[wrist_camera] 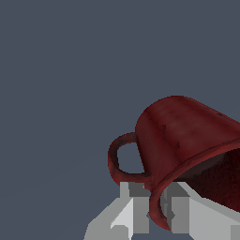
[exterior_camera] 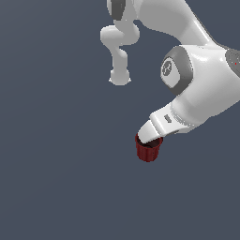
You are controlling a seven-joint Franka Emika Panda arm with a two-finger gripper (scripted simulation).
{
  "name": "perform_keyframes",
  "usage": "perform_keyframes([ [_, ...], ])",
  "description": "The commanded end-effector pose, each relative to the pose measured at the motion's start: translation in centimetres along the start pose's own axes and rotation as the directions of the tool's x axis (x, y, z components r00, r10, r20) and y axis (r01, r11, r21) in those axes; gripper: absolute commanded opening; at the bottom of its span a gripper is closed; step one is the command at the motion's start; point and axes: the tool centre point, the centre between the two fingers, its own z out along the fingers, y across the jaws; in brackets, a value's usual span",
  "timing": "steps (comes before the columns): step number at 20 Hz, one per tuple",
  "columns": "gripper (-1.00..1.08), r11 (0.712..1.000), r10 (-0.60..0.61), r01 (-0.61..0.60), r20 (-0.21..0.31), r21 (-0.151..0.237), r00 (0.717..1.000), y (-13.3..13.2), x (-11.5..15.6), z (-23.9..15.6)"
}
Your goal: Pick up the object and move it to a goal position.
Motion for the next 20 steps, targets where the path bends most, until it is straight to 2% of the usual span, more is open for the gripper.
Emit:
perform_keyframes([
  [1,-1.0,0.999,-0.024,0.022,-0.083,-0.026,0.996,-0.2,0.7,-4.5],
  [5,-1.0,0.996,-0.066,0.053,-0.2,-0.067,0.978,-0.7,1.0,-11.1],
  [11,-1.0,0.988,-0.128,0.087,-0.354,-0.127,0.927,-1.9,0.1,-20.0],
  [15,-1.0,0.983,-0.156,0.099,-0.416,-0.155,0.896,-2.6,-0.8,-23.8],
  [20,-1.0,0.979,-0.175,0.106,-0.457,-0.174,0.872,-3.0,-1.6,-26.2],
])
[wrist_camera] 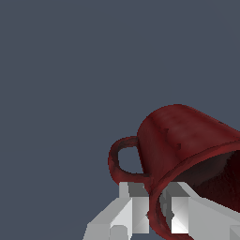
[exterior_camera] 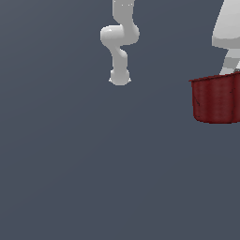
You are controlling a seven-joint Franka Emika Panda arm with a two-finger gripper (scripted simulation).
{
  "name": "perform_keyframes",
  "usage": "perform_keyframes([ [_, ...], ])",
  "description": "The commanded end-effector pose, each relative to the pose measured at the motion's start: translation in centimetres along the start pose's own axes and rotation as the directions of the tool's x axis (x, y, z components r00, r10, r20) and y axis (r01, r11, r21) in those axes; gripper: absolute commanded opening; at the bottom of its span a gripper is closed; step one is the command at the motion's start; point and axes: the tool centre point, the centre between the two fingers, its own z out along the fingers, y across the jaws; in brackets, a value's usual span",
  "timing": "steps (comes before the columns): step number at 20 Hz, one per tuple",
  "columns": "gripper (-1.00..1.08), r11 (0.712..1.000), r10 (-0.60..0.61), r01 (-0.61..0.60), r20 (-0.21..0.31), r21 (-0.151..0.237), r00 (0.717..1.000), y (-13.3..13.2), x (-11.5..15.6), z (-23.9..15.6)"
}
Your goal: Pick up the object and move it to a goal position.
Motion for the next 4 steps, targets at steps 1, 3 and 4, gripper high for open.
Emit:
perform_keyframes([
  [1,-1.0,1.0,-0.005,0.005,-0.021,-0.007,1.0,0.02,0.18,-1.12],
  [3,-1.0,1.0,-0.007,0.007,-0.027,-0.008,1.0,0.0,0.22,-1.43],
  [4,-1.0,1.0,-0.007,0.007,-0.027,-0.009,1.0,0.0,0.23,-1.46],
])
